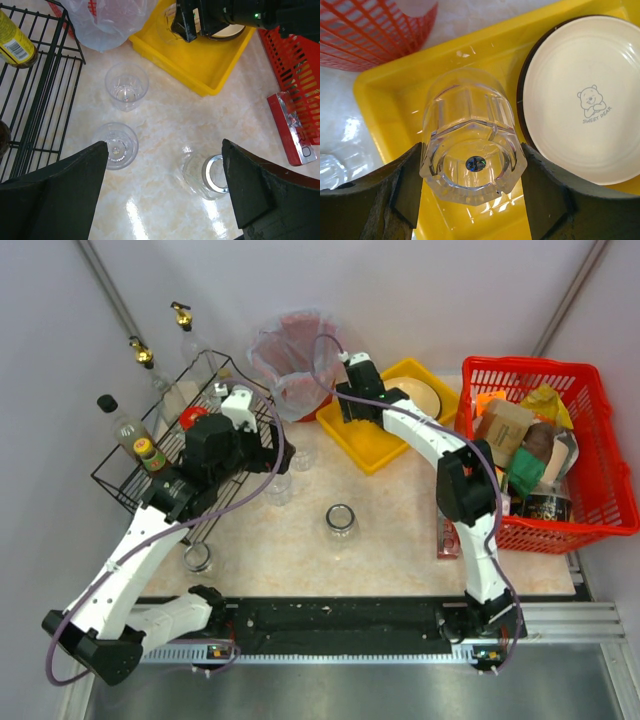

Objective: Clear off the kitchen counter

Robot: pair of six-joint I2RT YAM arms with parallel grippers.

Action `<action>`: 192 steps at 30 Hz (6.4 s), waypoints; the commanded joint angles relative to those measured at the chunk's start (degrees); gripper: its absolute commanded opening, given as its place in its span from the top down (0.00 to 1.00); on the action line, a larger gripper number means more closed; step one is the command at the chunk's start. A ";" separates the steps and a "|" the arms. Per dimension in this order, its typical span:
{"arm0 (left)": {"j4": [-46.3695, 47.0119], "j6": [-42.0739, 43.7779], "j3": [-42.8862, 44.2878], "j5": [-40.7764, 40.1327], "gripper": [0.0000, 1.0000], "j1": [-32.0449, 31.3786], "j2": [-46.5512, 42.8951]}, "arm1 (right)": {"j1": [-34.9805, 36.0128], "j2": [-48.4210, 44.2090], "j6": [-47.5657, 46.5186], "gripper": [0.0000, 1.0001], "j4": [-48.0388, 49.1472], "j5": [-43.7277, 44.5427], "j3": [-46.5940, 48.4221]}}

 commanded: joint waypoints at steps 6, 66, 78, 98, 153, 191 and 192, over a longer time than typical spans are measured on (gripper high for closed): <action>8.86 3.20 -0.82 0.24 0.02 -0.21 1.51 | -2.53 6.66 -3.37 0.92 3.79 0.63 7.56; 10.28 -6.29 -5.75 -8.99 0.56 0.05 30.15 | -3.06 -34.72 11.22 0.13 6.34 -14.93 -31.19; 10.18 -6.21 -3.82 -9.52 1.00 0.05 32.80 | -3.06 -36.92 13.24 0.14 4.75 -17.55 -32.95; 32.68 -1.45 -3.12 10.42 1.00 -1.70 11.09 | -3.14 -41.23 23.41 0.01 8.70 -31.20 -25.92; 38.41 -2.97 2.26 17.22 0.08 -1.53 1.43 | -6.39 -29.53 86.66 1.00 82.12 -63.79 -37.34; 30.75 -3.83 -7.24 6.75 0.03 -1.09 7.31 | -1.12 -13.81 5.86 1.00 12.66 -3.15 -20.38; 30.58 -3.74 -7.33 6.66 0.03 -0.92 7.22 | -1.12 -13.37 5.95 1.00 12.58 -3.24 -20.21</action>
